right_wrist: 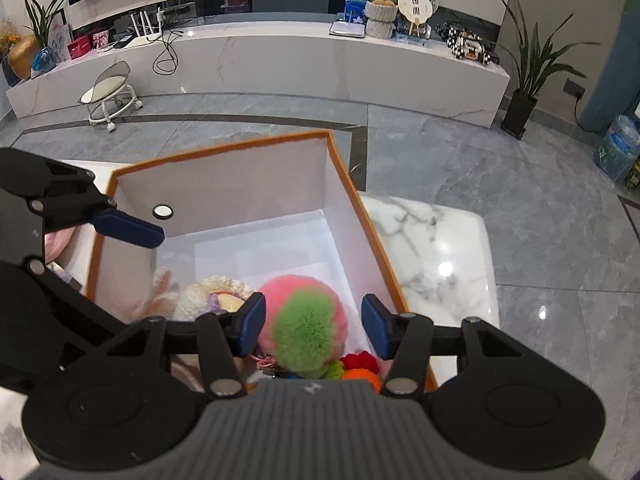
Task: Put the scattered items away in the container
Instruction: 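Open both tools to drop the bunny and pompom, then withdraw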
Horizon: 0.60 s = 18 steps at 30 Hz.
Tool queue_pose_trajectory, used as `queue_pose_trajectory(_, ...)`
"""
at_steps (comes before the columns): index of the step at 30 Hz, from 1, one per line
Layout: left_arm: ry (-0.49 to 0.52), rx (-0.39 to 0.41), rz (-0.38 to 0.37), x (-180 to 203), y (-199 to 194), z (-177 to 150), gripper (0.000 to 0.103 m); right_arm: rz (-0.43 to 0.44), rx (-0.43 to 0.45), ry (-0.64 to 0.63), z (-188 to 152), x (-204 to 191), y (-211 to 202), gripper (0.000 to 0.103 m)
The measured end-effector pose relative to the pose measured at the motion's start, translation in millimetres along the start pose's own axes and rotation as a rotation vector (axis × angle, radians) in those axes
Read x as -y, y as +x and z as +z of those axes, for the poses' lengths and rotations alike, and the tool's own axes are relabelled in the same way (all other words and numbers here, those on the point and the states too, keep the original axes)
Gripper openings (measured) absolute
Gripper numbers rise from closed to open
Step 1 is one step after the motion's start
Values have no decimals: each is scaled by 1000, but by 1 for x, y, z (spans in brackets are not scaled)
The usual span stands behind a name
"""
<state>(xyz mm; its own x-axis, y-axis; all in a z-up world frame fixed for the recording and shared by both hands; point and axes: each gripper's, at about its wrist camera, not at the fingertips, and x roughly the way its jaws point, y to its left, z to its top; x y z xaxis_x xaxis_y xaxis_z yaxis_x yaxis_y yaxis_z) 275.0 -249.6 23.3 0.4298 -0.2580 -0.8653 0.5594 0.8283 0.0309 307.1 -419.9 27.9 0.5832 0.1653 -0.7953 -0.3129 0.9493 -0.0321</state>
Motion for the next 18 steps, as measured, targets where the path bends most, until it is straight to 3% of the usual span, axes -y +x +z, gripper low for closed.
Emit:
queue_pose_trajectory(3,8,23,11,-2,-4,13,88,-6,19,-11,6,-5,-19,56)
queue_pose_trajectory(9,21,79,36,-3,-47,19,88,-7,78,-32,23,-18,-66,57)
queue_pose_trajectory(18,73,259,55,-10,-163,4,88,15,223,-89,40,-38,-177,60)
